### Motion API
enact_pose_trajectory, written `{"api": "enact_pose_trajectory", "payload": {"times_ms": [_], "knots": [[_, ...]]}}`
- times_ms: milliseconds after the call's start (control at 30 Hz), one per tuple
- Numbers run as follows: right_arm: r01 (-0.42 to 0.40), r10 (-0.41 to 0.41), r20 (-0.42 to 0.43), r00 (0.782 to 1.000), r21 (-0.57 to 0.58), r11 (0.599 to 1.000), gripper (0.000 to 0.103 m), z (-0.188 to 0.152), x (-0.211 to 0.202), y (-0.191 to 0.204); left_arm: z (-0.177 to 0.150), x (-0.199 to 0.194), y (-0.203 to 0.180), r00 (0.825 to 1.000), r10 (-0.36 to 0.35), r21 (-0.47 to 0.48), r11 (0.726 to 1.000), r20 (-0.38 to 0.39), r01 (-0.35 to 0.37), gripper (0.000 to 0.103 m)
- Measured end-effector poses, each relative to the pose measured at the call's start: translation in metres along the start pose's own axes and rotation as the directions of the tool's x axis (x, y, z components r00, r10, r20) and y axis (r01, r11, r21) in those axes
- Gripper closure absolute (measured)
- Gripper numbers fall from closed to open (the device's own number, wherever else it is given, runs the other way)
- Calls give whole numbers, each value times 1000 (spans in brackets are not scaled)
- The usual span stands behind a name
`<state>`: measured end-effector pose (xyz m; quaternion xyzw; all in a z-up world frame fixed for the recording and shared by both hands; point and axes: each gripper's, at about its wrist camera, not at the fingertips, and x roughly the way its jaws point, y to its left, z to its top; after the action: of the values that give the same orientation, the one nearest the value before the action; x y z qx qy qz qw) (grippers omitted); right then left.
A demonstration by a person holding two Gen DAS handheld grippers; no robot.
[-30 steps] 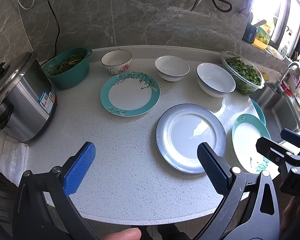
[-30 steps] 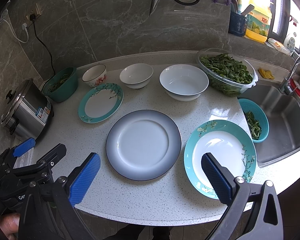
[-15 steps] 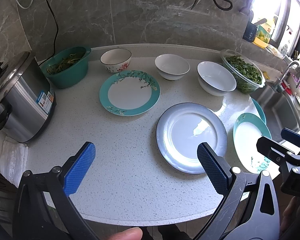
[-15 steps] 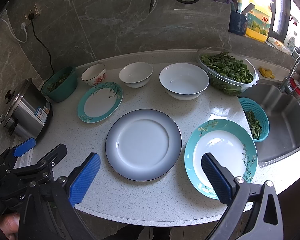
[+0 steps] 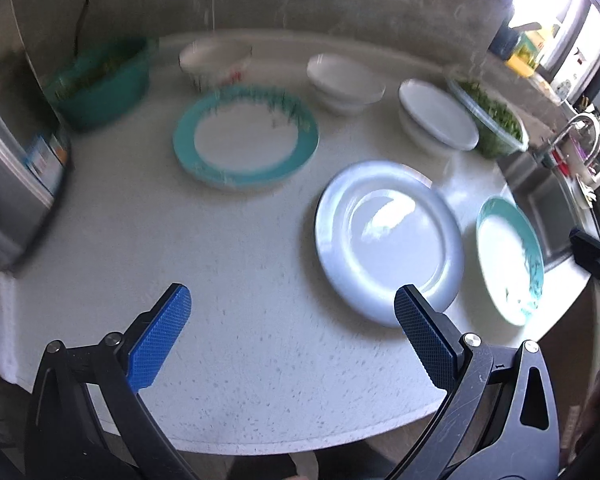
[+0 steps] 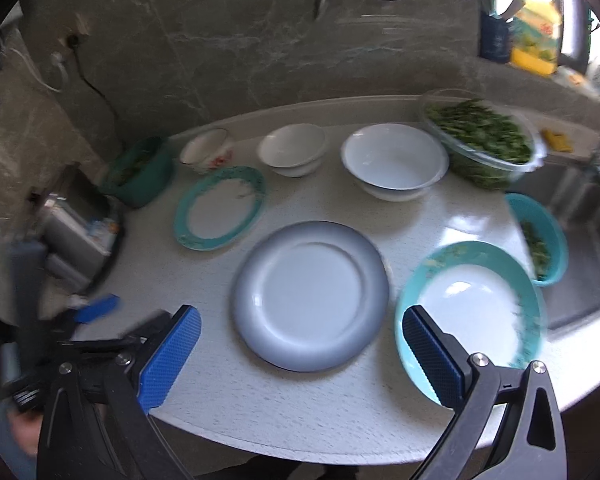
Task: Organize plates and bowls
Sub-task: 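Reach the right tool to the grey-rimmed white plate and grip its rim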
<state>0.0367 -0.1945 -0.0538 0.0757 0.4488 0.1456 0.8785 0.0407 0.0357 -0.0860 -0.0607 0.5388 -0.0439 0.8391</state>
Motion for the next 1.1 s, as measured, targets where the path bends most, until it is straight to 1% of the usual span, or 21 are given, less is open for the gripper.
{"api": "enact_pose_trajectory", "payload": {"times_ms": [67,100,167,233,267,300,333,367,400,433,500,533,567,600,667,733,833,967,1000,1033,1100], "knots": [[-98,98,-26,995,17,995,0,6,5,-17,-2,13,11,1000,-13,-23,1000,-19,13,1],[-118,118,-36,992,14,993,0,9,7,-22,-3,18,15,999,-30,-32,999,-22,29,1],[-167,166,-43,985,-12,986,0,17,10,-33,-3,24,17,997,-72,-31,997,-1,72,1],[-260,259,-62,964,-23,965,0,27,22,-50,-3,33,17,993,-115,-23,993,24,116,2],[-281,279,-77,957,-20,959,0,30,32,-57,-3,38,16,991,-135,-23,991,28,135,3],[-291,289,-96,953,-14,957,1,35,41,-63,-4,46,14,988,-152,-23,988,24,153,10],[-318,316,-134,939,6,948,4,40,56,-73,-3,58,11,986,-164,-19,986,-8,164,20],[-351,350,-168,921,25,936,9,44,70,-81,-2,70,10,986,-164,-19,986,-38,163,26],[-375,374,-192,908,32,927,12,48,80,-86,-2,81,7,984,-162,-22,987,-72,161,37],[-393,390,-220,894,31,919,15,51,91,-90,-2,93,6,984,-150,-32,989,-100,147,45],[-401,387,-297,873,14,916,19,58,115,-98,-3,108,4,982,-136,-71,989,-128,128,49],[-400,379,-328,865,3,916,22,60,126,-102,-3,116,3,982,-132,-90,989,-136,120,54],[-409,382,-359,852,1,913,24,63,136,-106,-2,121,2,980,-135,-102,987,-143,122,56],[-422,393,-376,839,6,907,24,65,143,-111,0,124,-1,981,-140,-108,986,-131,126,56],[-439,401,-405,822,1,899,27,70,154,-115,4,129,-7,984,-120,-114,988,-131,105,58],[-445,399,-424,813,-9,896,30,74,160,-116,8,133,-11,985,-115,-125,987,-128,99,63],[-441,384,-456,803,-21,897,31,77,172,-118,12,133,-21,987,-99,-115,990,-123,85,64],[-432,375,-489,788,-5,902,31,76,185,-129,18,131,-15,990,-61,-161,986,-127,40,64],[-429,372,-493,787,-4,903,32,77,189,-128,18,130,-13,990,-53,-176,984,-128,30,64],[-430,370,-493,787,-9,903,33,76,189,-129,18,129,-11,990,-53,-188,982,-128,28,67],[-440,380,-499,779,-4,898,34,75,192,-129,18,128,-9,988,-72,-200,979,-134,44,69]]}}
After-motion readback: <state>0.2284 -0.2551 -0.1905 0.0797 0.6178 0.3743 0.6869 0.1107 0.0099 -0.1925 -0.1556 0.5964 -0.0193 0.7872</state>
